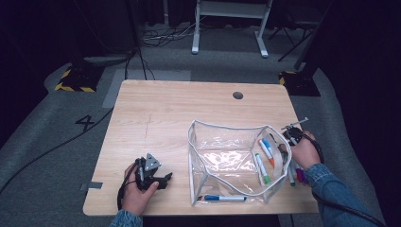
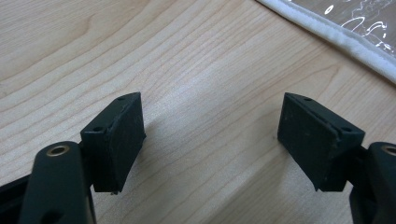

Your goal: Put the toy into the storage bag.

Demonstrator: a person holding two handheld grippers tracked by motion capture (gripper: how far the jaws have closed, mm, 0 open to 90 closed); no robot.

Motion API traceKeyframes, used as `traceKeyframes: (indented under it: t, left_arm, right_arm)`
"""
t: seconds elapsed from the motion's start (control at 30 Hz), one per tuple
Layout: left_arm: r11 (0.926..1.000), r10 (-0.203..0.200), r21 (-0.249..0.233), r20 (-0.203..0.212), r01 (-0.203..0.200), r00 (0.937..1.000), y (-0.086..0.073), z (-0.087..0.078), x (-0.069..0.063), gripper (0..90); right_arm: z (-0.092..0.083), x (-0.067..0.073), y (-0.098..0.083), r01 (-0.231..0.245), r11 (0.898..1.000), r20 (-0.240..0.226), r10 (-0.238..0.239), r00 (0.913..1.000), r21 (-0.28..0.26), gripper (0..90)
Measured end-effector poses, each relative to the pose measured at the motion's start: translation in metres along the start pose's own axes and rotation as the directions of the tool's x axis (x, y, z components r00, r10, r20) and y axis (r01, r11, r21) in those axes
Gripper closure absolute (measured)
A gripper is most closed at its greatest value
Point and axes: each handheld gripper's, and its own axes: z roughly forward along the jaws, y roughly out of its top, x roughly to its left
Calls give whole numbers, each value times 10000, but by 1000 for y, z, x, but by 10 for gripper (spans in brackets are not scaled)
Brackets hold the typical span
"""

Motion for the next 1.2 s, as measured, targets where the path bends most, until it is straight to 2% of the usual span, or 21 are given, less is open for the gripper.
traceKeyframes:
  t: [0.13, 0.17, 0.27, 0.47, 0.6, 0.83, 0.9, 0.93, 1.1, 1.17, 1.2]
  left_arm:
    - [10000, 4, 10, 5, -4, 10000, 0, 0, 0, 233]
    - [10000, 1, 1, 0, -1, 10000, 0, 0, 0, 232]
    - [10000, 4, 14, 4, -4, 10000, 0, 0, 0, 232]
    - [10000, 0, 1, 1, 0, 10000, 0, 0, 0, 232]
    - [10000, -2, -2, 1, 2, 10000, 0, 0, 0, 233]
    - [10000, 2, 0, 0, -2, 10000, 0, 0, 0, 232]
    - [10000, 2, 1, -1, -2, 10000, 0, 0, 0, 233]
    - [10000, 2, 1, -1, -2, 10000, 0, 0, 0, 233]
    - [10000, 1, 2, 0, -1, 10000, 0, 0, 0, 233]
    - [10000, 3, 3, -1, -3, 10000, 0, 0, 0, 232]
    - [10000, 1, 1, -2, -1, 10000, 0, 0, 0, 232]
  right_arm:
    - [1, 1, 0, -269, 9996, 189, 267, 9995, 66, 682]
    - [2, 3, 2, -582, 9982, 393, 576, 9976, 139, 697]
    - [1, 6, 3, -1276, 9916, 315, 1270, 9914, 198, 761]
    - [1, 9, 5, -1381, 9902, 179, 1378, 9903, 213, 767]
    - [-11, 8, 8, -1514, 9883, -11, 1514, 9885, -159, 767]
    - [-49, 10, 18, -967, 9916, -126, 959, 9953, -861, 767]
    - [-68, 12, 22, -650, 9905, -186, 632, 9978, -1216, 767]
    - [-68, 12, 22, -650, 9905, -186, 632, 9978, -1216, 767]
    - [-99, 19, 30, -135, 9878, -144, 114, 9998, -1554, 767]
    - [-120, 26, 34, 280, 9839, -166, -314, 9994, -1766, 767]
    - [-120, 26, 34, 280, 9839, -166, -314, 9994, -1766, 767]
